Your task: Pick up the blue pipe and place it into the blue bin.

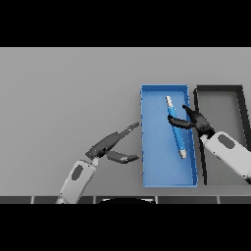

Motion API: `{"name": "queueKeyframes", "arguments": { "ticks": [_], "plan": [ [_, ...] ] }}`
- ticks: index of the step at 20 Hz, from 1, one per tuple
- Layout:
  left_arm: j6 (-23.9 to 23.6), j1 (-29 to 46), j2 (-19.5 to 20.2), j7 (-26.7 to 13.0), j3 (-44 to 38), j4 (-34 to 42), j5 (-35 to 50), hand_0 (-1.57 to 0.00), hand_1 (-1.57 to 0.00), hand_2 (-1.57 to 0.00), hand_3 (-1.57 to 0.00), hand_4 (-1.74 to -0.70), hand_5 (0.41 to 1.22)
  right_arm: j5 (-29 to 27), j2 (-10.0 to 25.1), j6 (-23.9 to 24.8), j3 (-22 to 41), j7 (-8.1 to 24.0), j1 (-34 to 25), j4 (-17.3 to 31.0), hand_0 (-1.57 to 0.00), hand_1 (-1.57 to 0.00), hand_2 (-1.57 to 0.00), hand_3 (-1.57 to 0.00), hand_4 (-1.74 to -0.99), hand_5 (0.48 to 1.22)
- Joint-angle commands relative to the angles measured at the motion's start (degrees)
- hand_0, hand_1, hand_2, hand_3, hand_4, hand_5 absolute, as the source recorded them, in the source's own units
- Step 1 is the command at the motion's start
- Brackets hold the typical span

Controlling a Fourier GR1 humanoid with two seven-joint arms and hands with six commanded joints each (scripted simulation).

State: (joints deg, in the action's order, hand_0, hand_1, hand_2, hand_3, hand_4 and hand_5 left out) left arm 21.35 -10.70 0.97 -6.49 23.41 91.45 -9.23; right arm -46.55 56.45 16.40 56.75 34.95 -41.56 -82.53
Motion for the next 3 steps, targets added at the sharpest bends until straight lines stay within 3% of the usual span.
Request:
{"name": "queueKeyframes", "arguments": {
  "ticks": [1,3],
  "plan": [
    [-0.23,0.10,-0.25,0.17,0.28,-0.15,-0.32,0.00,0.00,0.00,0.00,-0.88,0.431,0.17,0.13,-0.29,0.12,-0.01,-0.08,0.03,-0.01,-0.01,-0.01,0.00,-1.022,0.655],
    [-0.25,0.93,-0.23,0.77,0.77,0.05,-0.63,0.00,0.00,0.00,0.00,-0.88,0.431,-0.26,-0.12,-0.31,0.28,-0.10,0.03,-0.39,-0.01,-0.01,-0.01,0.00,-1.022,0.643]
  ]
}}
